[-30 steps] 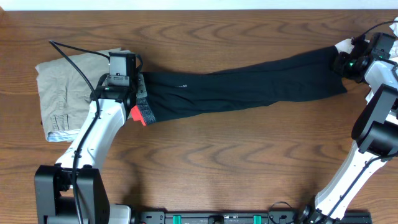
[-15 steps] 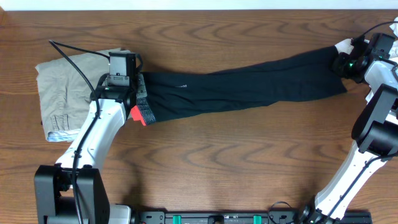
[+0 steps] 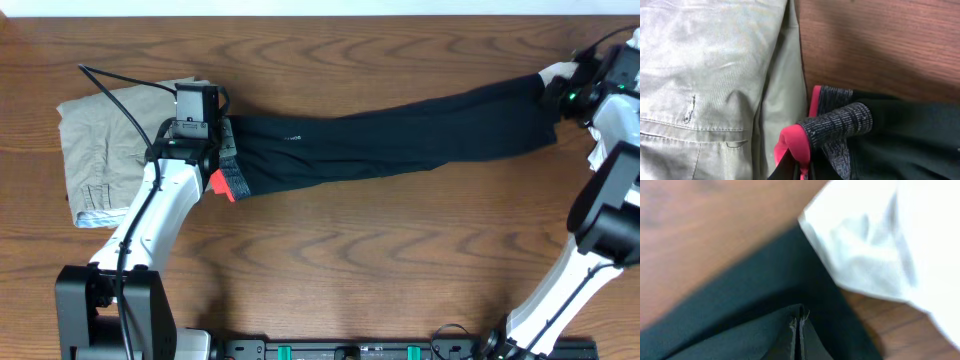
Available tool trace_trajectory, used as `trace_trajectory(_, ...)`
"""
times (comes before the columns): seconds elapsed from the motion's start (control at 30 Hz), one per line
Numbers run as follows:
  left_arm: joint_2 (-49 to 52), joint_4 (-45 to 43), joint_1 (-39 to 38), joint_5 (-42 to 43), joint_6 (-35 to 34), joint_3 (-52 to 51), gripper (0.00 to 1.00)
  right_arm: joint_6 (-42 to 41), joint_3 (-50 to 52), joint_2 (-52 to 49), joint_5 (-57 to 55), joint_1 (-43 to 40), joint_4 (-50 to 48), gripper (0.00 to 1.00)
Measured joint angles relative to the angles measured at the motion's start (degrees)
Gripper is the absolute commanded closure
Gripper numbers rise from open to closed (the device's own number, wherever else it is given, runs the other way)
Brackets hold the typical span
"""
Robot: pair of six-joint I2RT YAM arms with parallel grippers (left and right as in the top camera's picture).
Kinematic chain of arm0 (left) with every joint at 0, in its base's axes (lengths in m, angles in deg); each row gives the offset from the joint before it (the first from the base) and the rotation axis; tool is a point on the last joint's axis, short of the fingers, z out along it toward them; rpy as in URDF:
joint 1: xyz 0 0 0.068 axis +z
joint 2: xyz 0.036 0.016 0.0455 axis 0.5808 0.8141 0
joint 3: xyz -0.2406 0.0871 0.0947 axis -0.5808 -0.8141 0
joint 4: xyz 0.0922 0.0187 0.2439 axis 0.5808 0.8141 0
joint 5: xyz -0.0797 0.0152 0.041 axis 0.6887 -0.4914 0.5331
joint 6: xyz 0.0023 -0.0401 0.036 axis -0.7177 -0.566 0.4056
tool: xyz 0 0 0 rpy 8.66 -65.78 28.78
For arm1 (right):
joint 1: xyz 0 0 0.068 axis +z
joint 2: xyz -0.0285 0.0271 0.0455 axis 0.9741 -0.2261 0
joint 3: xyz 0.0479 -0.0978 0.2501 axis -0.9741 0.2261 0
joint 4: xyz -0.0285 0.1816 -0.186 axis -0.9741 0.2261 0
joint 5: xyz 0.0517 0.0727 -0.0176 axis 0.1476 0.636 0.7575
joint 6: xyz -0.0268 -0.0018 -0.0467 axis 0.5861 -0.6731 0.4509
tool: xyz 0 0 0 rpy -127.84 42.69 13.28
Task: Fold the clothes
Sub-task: 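Hold the waistband with the left gripper and stretch legs up-right with right gripper, then pull the leg hems further right with the right gripper, tensioning the pants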
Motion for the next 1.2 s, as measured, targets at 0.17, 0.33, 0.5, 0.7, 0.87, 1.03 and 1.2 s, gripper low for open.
trace_trajectory(0.17, 0.0, -0.1, 0.0, 0.0, 0.0, 0.0, 0.93, 0.0, -0.1, 7.6, -0.3, 0.0, -3.7, 1.00)
trace_trajectory(0.33, 0.0, -0.1, 0.0, 0.0, 0.0, 0.0, 0.93, 0.0, -0.9, 9.1, -0.5, 0.0, -4.8, 0.99)
trace_trajectory(0.5, 0.0, -0.5, 0.0, 0.0, 0.0, 0.0, 0.93, 0.0, -0.9, 7.3, -1.5, 0.4, -5.5, 0.99)
trace_trajectory(0.7, 0.0, -0.6, 0.0, 0.0, 0.0, 0.0, 0.93, 0.0, -0.9, 6.6, -2.4, 0.4, -6.4, 0.99)
trace_trajectory(0.87, 0.0, -0.9, 0.0, 0.0, 0.0, 0.0, 0.93, -0.1, -0.9, 6.6, -3.0, 0.3, -4.9, 0.99)
trace_trajectory(1.03, 0.0, -1.0, 0.0, 0.0, 0.0, 0.0, 0.93, -0.5, -0.9, 6.6, -3.5, -0.3, -0.9, 0.99)
trace_trajectory(1.2, 0.0, -1.0, 0.0, 0.0, 0.0, 0.0, 0.93, -1.4, -0.9, 6.6, -3.5, -1.8, 3.3, 0.99)
